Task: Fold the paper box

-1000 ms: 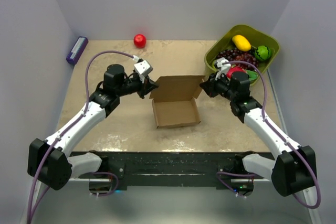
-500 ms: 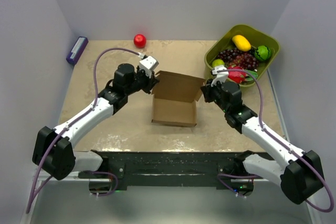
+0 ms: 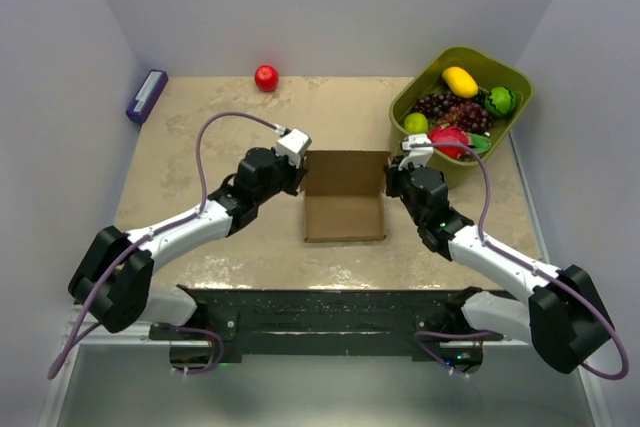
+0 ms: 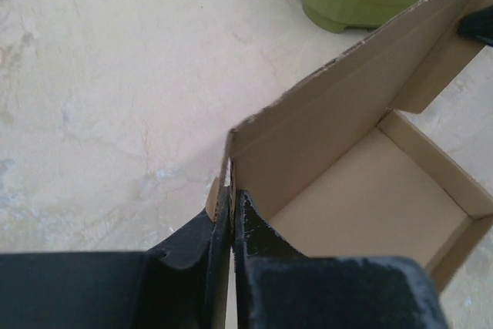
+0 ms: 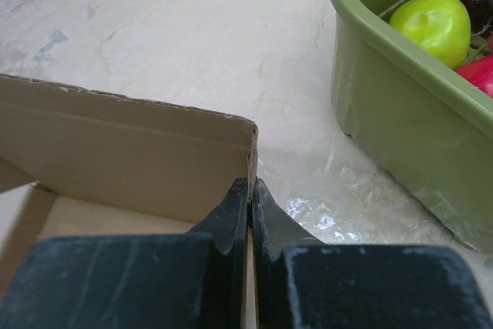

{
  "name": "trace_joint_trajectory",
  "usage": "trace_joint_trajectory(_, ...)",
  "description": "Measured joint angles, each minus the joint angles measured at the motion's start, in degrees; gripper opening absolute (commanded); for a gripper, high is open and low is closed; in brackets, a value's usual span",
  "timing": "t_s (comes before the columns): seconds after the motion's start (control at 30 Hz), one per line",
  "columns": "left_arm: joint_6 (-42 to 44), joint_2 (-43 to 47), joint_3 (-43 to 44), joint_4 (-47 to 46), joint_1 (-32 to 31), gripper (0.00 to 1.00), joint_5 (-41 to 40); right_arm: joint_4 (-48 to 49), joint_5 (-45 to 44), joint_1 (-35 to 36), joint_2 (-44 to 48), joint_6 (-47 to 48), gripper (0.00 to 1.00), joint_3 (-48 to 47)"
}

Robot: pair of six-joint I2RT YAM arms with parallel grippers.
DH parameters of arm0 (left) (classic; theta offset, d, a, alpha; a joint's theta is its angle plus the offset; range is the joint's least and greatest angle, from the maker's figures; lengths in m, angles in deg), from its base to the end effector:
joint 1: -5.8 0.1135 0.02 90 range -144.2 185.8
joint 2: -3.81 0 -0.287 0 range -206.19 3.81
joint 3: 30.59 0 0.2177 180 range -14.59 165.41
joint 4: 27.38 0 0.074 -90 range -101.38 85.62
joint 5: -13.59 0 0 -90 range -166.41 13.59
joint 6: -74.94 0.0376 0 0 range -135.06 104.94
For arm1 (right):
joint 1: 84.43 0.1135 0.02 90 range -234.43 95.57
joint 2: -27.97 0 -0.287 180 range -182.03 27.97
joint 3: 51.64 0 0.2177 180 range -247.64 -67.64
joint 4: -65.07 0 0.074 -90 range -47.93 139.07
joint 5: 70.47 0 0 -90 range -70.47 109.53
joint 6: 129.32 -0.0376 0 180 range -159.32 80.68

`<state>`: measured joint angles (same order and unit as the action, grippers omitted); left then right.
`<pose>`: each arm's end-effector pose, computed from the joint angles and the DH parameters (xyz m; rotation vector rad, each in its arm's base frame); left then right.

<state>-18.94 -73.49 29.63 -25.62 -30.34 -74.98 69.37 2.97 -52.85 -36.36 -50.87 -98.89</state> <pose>0.2180 -0.1604 0.2935 0.5529 1.8497 -0.4952 0.1854 0.1014 0.2839 -0.1059 1.7900 0.2817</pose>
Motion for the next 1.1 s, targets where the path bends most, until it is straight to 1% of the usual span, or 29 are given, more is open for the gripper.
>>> trace_joint_trajectory(0.03, -0.2, -0.39, -0.81, -0.68, -0.09, 0.17, -0.15, 0.9, 0.02, 0.11, -0.11, 0.31, 0.0, 0.35)
trace_joint_trajectory(0.13, -1.09, -2.19, -2.45, -1.88, -0.31, 0.21, -0.44, 2.73, 0.22, 0.31, -0.11, 1.18, 0.0, 1.42)
trace_joint_trajectory(0.3, -2.38, -4.35, -3.06, -2.95, -0.37, 0.22, -0.39, 3.78, 1.05, 0.35, -0.09, 2.23, 0.0, 2.93)
trace_joint_trajectory(0.37, -2.78, -4.44, -3.3, -3.52, -0.37, 0.2, -0.39, 3.89, 1.05, 0.35, 0.02, 2.51, 0.0, 3.04)
trace_joint_trajectory(0.5, -4.02, -5.05, -3.32, -4.39, -0.37, 0.1, -0.48, 4.02, 0.98, 0.35, 1.01, 2.69, 0.0, 3.61)
trace_joint_trajectory(0.7, -6.05, -6.91, -2.38, -4.42, -1.11, 0.02, -2.54, 4.15, 0.31, 0.35, 1.9, 2.58, 0.0, 4.61)
trace_joint_trajectory(0.77, -7.1, -7.89, -1.22, -3.8, -1.64, 0.02, -3.34, 4.26, -0.66, 0.37, 2.16, 2.43, 0.0, 5.25)
trace_joint_trajectory(0.8, -7.61, -8.28, -0.81, -3.63, -1.86, 0.0, -3.65, 4.35, -1.05, 0.42, 2.56, 2.19, 0.0, 5.75)
trace_joint_trajectory(1.0, -11.67, -10.19, 1.16, -2.45, -3.76, 0.0, -7.65, 5.53, -4.85, 2.43, 4.66, 0.35, 0.0, 8.68)
trace_joint_trajectory(1.1, -12.17, -11.04, 2.71, -1.07, -4.7, 0.0, -9.62, 5.66, -7.3, 3.39, 4.68, -0.63, 0.0, 8.9)
